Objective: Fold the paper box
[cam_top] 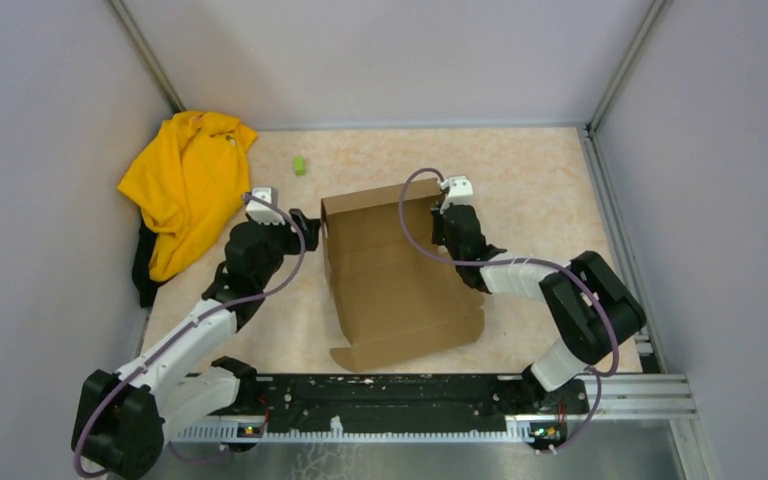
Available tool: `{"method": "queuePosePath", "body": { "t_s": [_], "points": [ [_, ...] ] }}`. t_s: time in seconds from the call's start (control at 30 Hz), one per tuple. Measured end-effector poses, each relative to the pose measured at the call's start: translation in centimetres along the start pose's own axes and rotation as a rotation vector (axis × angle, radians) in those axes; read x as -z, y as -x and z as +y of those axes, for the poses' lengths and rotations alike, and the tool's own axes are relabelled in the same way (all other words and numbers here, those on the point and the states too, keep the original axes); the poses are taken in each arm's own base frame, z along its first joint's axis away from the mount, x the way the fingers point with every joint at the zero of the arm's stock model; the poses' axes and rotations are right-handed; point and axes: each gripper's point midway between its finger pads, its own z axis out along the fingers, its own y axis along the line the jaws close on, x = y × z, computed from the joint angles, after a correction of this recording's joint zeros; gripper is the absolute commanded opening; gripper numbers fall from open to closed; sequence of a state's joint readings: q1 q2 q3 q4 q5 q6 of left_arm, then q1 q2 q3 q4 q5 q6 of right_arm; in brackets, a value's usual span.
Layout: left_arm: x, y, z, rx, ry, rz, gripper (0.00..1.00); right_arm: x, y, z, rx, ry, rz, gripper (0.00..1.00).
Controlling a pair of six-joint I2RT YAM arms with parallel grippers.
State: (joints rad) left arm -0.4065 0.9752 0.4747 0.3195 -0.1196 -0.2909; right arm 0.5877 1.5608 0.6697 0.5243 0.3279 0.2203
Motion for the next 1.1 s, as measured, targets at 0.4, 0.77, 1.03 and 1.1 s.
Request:
{"method": "queuePosePath", "body": {
  "t_s": [0.4, 0.77, 1.03, 1.1],
  "points": [
    [1.1, 3.0, 0.6, 0.011, 0.1, 0.037, 0.77, -0.2, 0.0, 0.7, -0.074, 0.056, 0.082, 0.0],
    [4.0, 8.3, -1.0, 0.067, 0.091, -0.003, 0.77, 0.1, -0.1, 0.5, -0.12, 0.041, 0.092, 0.0],
    [5.1, 6.8, -2.1, 0.098, 0.033, 0.087, 0.78, 0.6, 0.3, -1.2, -0.13, -0.003, 0.081, 0.0],
    [5.6, 6.3, -2.4, 0.106, 0.014, 0.112, 0.78, 0.5, 0.6, -1.8, -0.139, -0.017, 0.071, 0.0]
  ]
}}
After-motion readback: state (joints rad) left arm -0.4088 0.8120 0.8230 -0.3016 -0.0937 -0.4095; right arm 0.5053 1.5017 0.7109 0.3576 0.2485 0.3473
